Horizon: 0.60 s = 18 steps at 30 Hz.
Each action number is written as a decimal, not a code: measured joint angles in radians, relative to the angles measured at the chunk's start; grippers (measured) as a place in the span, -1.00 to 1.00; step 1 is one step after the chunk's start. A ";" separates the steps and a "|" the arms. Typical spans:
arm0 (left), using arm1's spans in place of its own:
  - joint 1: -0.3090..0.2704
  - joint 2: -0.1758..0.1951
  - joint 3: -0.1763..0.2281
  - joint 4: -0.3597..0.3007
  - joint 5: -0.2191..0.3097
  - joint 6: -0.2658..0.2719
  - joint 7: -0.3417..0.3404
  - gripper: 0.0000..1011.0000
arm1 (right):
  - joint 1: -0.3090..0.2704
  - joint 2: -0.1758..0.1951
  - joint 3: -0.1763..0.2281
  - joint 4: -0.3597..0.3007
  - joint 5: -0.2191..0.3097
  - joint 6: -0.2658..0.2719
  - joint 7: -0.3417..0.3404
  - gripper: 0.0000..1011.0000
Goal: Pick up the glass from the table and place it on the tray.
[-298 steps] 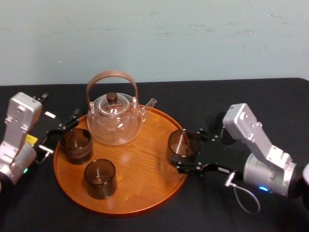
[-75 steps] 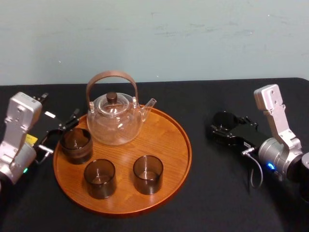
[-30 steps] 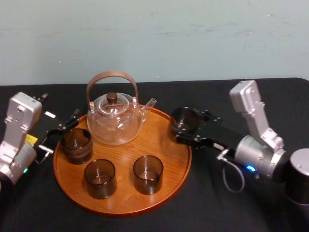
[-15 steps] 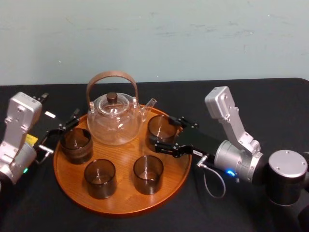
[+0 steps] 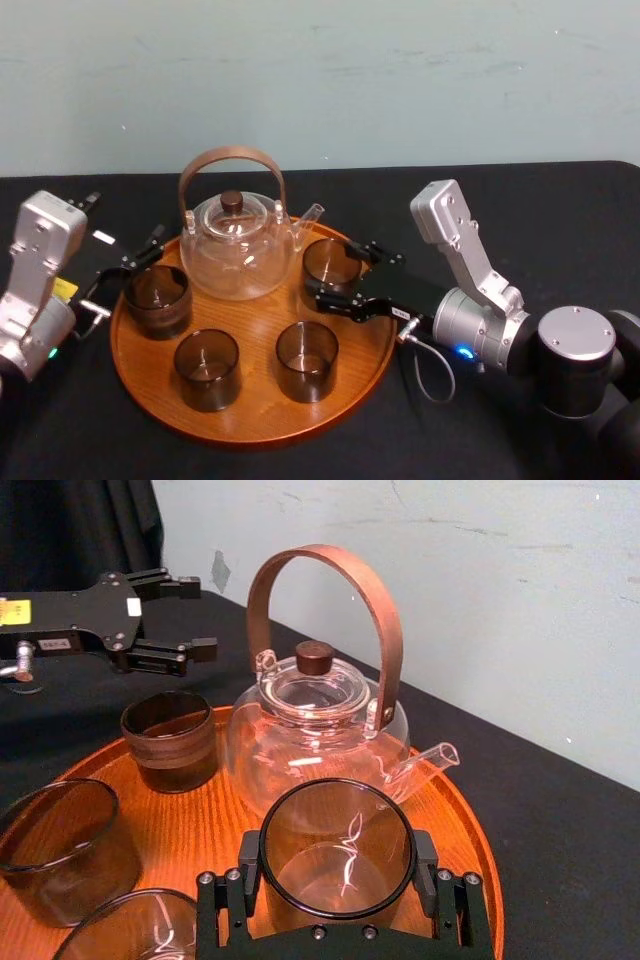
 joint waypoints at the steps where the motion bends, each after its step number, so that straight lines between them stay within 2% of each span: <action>1: 0.000 0.000 0.000 0.000 0.000 0.000 0.000 0.98 | 0.005 -0.003 0.000 0.010 -0.001 -0.003 -0.001 0.78; 18: 0.000 0.000 0.000 0.000 0.000 0.000 0.000 0.98 | 0.040 -0.025 -0.006 0.091 -0.019 -0.022 0.003 0.78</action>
